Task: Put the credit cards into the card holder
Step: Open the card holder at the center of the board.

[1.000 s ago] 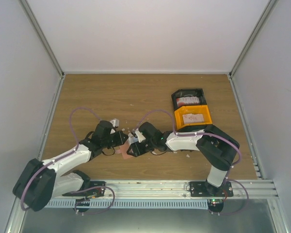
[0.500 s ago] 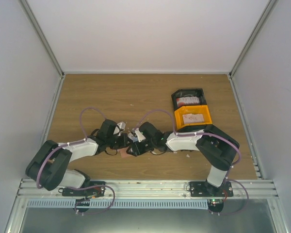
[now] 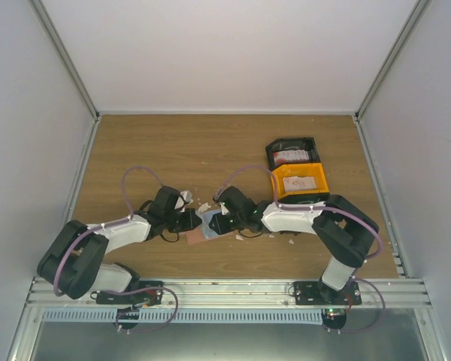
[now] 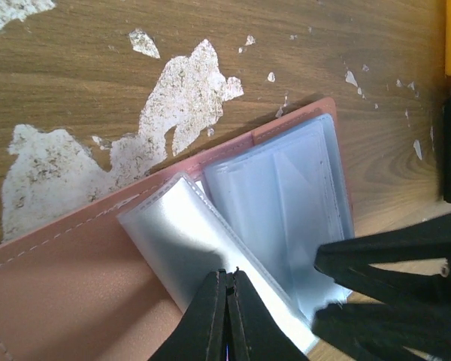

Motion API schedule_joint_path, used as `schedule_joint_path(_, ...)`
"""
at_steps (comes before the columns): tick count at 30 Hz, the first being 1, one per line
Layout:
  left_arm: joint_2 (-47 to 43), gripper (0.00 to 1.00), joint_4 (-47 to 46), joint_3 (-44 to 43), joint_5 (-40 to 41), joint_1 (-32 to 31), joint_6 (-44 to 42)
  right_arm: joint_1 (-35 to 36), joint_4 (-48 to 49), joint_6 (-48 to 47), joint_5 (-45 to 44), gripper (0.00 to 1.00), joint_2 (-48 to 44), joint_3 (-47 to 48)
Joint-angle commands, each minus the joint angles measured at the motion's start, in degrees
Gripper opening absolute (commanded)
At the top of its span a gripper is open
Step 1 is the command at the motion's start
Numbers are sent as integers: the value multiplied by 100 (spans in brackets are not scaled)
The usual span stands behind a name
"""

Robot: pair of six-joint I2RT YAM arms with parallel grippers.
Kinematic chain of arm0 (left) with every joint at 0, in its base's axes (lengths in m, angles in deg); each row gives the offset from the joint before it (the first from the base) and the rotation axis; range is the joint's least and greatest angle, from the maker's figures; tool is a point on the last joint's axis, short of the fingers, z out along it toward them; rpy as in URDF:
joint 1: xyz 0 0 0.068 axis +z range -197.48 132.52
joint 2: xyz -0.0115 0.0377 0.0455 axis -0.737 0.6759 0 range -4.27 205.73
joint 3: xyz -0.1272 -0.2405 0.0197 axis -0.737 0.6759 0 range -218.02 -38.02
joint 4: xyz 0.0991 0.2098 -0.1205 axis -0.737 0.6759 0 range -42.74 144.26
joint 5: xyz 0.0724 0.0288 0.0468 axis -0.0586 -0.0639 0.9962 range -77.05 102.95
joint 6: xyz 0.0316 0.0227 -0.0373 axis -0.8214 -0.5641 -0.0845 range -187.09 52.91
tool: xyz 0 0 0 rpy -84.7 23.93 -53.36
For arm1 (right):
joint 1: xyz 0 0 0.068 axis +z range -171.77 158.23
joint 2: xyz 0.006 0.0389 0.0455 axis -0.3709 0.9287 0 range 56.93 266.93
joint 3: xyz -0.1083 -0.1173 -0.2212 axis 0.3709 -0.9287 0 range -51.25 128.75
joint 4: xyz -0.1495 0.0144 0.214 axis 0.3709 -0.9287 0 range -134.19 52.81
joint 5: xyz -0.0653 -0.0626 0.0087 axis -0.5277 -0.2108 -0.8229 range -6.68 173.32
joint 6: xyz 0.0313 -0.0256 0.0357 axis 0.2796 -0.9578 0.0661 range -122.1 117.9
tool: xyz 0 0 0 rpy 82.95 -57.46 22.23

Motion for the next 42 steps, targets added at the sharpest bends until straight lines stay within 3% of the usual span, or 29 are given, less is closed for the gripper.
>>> schedule_joint_path(1,-279,5,250,-102,169,49,-139,-21,-330,-41,-306,23,300,269)
schedule_joint_path(6,-534,5,421,-160,80,56,-159,-17,-361,-224,-122,16,449,435)
schedule_joint_path(14,-1100,5,519,-275,63,85,-118,23,-108,-526,730,17,445,631)
schedule_joint_path(17,-1184,5,547,-260,156,154,-84,22,91,-516,1142,23,521,629)
schedule_joint_path(22,-1226,6,532,-202,88,238,-52,23,456,-456,1554,44,566,527)
schedule_joint_path(32,-1364,6,518,-115,-34,368,17,127,719,-527,1997,65,835,603)
schedule_joint_path(37,-1389,6,545,-20,38,395,126,146,430,-382,1602,66,1020,582)
schedule_joint_path(42,-1031,6,114,187,-544,391,203,147,115,-348,1399,65,1085,699)
